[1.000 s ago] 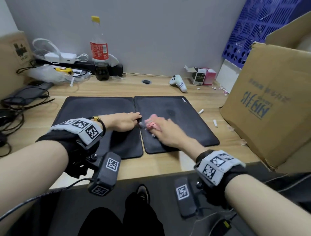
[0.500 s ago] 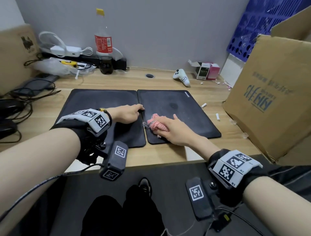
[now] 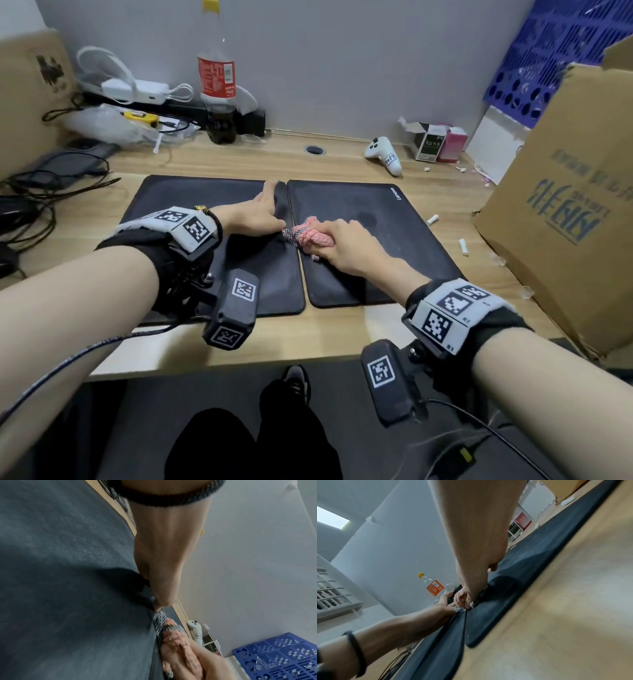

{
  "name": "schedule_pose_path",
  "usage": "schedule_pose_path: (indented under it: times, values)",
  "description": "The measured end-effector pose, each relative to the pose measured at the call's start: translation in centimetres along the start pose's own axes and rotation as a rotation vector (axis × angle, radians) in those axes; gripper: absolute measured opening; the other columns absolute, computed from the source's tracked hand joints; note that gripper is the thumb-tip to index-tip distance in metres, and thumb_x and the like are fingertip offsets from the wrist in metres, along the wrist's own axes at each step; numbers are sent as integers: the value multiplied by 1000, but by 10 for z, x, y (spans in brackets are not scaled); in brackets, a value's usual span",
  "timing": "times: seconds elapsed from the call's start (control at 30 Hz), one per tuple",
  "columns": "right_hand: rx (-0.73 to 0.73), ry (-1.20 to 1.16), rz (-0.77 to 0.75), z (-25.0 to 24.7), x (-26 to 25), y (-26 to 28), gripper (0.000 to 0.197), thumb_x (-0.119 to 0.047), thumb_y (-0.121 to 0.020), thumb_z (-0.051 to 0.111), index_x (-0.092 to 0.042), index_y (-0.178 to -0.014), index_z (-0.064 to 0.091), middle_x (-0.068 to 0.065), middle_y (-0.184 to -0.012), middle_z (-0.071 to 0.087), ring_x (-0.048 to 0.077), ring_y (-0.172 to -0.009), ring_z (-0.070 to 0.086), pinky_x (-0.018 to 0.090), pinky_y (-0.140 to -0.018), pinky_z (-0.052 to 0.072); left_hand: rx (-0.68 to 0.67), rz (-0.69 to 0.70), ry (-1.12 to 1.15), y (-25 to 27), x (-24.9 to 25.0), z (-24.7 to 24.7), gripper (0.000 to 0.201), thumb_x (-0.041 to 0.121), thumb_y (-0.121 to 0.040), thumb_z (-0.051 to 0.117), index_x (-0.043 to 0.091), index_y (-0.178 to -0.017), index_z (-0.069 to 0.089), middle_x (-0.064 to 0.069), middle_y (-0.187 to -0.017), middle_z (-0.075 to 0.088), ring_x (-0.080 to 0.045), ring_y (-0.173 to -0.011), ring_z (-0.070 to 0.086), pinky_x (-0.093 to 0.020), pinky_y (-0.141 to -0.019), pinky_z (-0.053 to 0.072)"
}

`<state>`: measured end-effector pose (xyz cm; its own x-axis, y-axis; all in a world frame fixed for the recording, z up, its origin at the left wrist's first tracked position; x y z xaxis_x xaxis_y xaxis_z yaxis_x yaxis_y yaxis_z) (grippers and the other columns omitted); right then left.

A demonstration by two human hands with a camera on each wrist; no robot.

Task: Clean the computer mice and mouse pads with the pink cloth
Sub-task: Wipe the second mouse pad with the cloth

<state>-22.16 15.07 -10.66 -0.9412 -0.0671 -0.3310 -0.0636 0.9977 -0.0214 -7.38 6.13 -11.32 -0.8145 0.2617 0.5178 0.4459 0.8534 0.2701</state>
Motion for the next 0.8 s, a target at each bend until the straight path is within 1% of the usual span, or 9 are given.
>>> schedule_pose_path:
  times: [0.1, 0.17, 0.23, 0.3, 0.37, 0.47, 0.57, 0.63, 0.8]
  values:
    - [18, 16, -7, 0, 3, -40, 30, -45, -90, 60, -27, -113, 66, 9, -110, 65, 37, -107, 56, 41, -80, 49, 64, 5, -14, -8, -9, -11, 82, 16, -92, 44, 15, -150, -13, -12, -159, 17, -29, -137, 36, -30, -109, 29]
    - [14, 29, 16, 3, 9, -69, 33, -45, -90, 60, -21, -111, 66, 10, -110, 65, 36, -107, 57, 39, -77, 45, 79, 14, -28, -15, -16, -16, 79, 19, -90, 44, 19, -151, -5, -13, -155, 30, -32, -128, 47, -34, -107, 35]
    - [19, 40, 31, 3, 12, -95, 33, -46, -89, 59, -19, -108, 66, 11, -109, 66, 36, -105, 58, 37, -76, 43, 76, 31, -66, -18, -18, -20, 72, 24, -88, 46, 21, -149, 8, -14, -140, 49, -32, -111, 57, -38, -97, 44]
    - [19, 32, 15, 2, 13, -119, 24, -40, -90, 60, -22, -104, 67, 13, -104, 68, 36, -102, 59, 38, -78, 46, 68, 58, -138, -20, -19, -23, 63, 28, -88, 48, 21, -146, 21, -12, -119, 60, -27, -95, 59, -32, -82, 45]
    - [19, 36, -2, 1, 11, -139, 17, -36, -90, 60, -24, -100, 68, 13, -99, 69, 36, -98, 60, 38, -78, 48, 63, 80, -217, -23, -20, -23, 58, 32, -91, 48, 22, -145, 28, -9, -126, 56, -27, -105, 55, -30, -84, 41]
    - [17, 84, 0, 1, 10, -156, 19, -35, -93, 57, -20, -97, 67, 14, -96, 68, 36, -94, 60, 38, -75, 46, 45, 100, -272, -28, -23, -22, 60, 34, -92, 47, 19, -147, 28, -6, -147, 40, -27, -128, 44, -33, -102, 36]
    - [-3, 99, 3, 4, 6, -153, 22, -34, -95, 51, -17, -98, 63, 14, -101, 67, 37, -96, 60, 36, -73, 43, 39, 99, -270, -29, -23, -21, 62, 33, -93, 47, 17, -148, 26, -7, -153, 31, -28, -135, 38, -35, -109, 32]
    - [-30, 103, -13, 5, -1, -138, 19, -35, -95, 44, -22, -93, 57, 13, -107, 65, 38, -100, 59, 36, -76, 41, 38, 97, -261, -27, -21, -21, 61, 31, -93, 46, 15, -149, 25, -9, -154, 29, -29, -137, 35, -35, -111, 29]
    - [-123, 137, 0, 0, -15, -77, 35, -29, -96, 33, -17, -126, 47, 14, -126, 59, 42, -110, 54, 39, -82, 36, 52, 61, -228, -19, -14, -17, 50, 26, -96, 42, 8, -142, 33, -13, -149, 33, -32, -133, 38, -38, -108, 32]
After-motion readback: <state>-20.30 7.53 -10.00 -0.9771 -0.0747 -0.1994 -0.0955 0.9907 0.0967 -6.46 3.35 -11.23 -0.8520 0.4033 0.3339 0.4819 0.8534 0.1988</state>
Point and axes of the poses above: each hand's wrist, its own y-axis away from the middle knuckle, its own z-axis out of the palm, x = y × z, the point moved 5 cm from there along -y, towards the middle knuckle
